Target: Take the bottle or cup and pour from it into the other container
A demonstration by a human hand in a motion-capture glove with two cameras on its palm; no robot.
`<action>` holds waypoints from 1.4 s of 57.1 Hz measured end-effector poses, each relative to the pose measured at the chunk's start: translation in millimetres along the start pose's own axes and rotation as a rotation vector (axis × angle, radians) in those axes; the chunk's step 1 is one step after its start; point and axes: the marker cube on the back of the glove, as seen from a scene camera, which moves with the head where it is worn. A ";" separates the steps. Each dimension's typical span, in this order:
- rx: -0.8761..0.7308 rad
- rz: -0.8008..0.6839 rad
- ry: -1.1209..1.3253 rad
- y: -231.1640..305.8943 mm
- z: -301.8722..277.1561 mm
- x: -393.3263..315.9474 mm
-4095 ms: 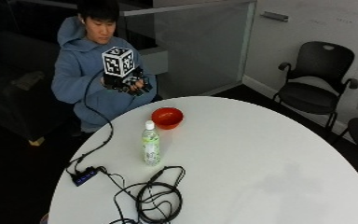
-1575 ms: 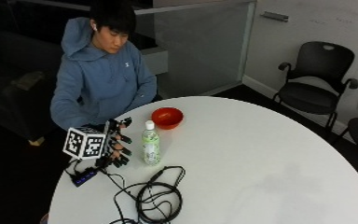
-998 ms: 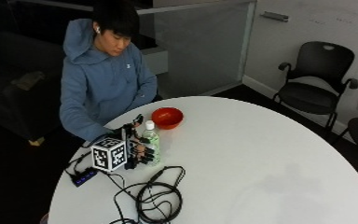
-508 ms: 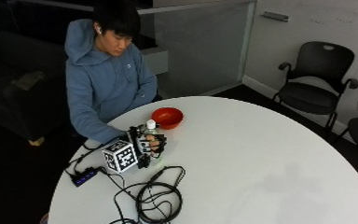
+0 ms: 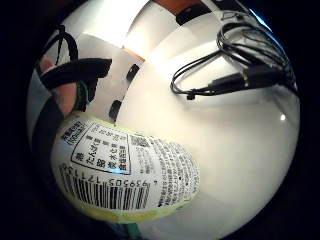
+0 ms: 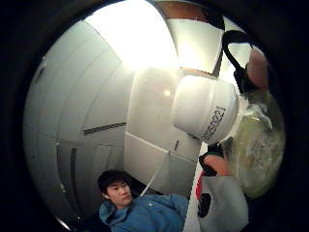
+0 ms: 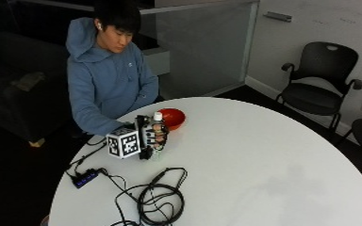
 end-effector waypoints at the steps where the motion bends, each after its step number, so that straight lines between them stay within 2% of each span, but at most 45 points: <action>1: -0.018 -0.008 0.025 -0.1 1.3 -4.7; 31: -0.576 -0.249 0.843 21.0 66.5 -118.0; 39: -0.658 -0.322 1.080 28.2 86.1 -124.6; 47: -0.713 -0.458 1.466 34.5 100.4 -121.6; 54: -0.760 -0.491 1.586 48.6 121.7 -123.8; 59: -0.789 -0.579 1.744 55.1 131.3 -120.0; 63: -0.830 -0.589 1.758 63.4 141.0 -119.8; 67: -0.837 -0.467 1.601 81.1 164.3 -124.1; 70: -0.842 -0.495 1.653 77.2 160.6 -121.8; 75: -0.849 -0.359 1.429 94.7 181.9 -129.0; 80: -0.850 -0.486 1.641 77.3 160.6 -122.8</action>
